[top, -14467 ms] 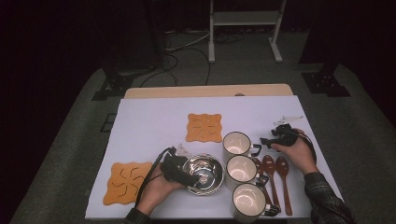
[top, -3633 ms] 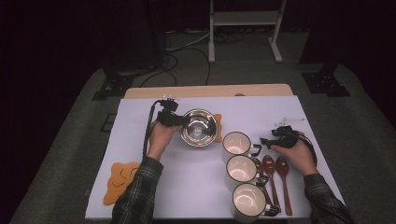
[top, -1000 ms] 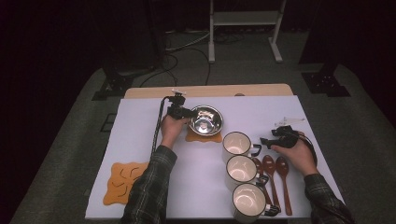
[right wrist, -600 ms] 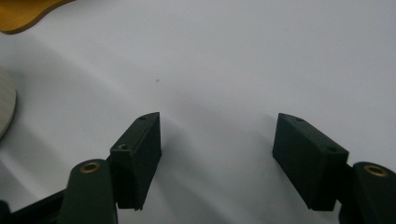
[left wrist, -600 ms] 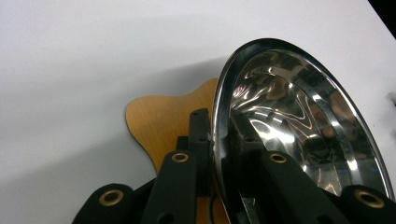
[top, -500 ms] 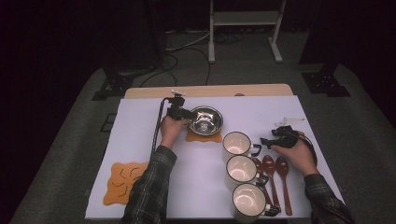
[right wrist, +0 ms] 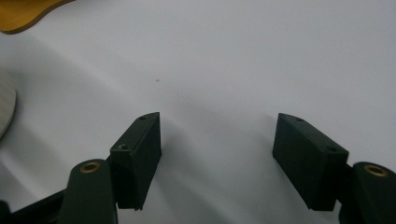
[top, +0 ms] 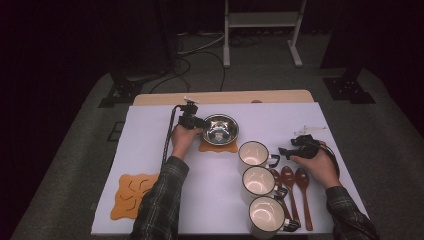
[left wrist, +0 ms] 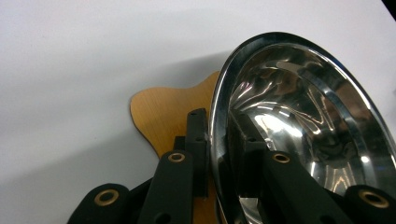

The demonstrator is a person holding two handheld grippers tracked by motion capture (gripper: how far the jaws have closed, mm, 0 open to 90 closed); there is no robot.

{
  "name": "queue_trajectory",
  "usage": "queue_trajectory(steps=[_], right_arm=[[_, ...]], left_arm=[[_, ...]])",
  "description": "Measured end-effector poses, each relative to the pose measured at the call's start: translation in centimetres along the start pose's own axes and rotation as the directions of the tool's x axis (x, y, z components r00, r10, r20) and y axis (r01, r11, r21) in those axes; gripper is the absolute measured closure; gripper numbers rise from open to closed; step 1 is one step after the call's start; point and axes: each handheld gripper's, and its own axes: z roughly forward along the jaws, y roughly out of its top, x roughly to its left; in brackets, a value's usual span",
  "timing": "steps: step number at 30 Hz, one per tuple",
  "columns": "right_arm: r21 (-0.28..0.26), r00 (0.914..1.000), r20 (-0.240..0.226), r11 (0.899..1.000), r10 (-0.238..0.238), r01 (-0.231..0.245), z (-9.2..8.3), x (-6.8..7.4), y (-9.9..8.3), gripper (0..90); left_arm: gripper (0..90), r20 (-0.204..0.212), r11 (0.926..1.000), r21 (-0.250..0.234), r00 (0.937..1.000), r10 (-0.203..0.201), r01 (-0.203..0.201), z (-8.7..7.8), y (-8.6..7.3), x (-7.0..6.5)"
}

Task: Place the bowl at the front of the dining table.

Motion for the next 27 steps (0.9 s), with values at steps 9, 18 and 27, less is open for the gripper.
queue_trajectory(steps=[9,18,27], right_arm=[[0.0,1.0,0.0,1.0,0.0,0.0,0.0,0.0,0.0,30.5],[-0.001,1.0,0.0,1.0,0.0,0.0,0.0,0.0,0.0,30.5],[0.0,1.0,0.0,1.0,0.0,0.0,0.0,0.0,0.0,30.5]], left_arm=[[77.9,-0.001,1.0,0.007,1.0,-0.004,0.004,0.17,-0.09,0.12],[75.0,-0.001,1.0,0.008,1.0,-0.001,0.001,0.21,-0.08,0.09],[69.0,0.0,0.9999,0.012,1.0,-0.004,0.004,0.45,-0.16,0.09]])
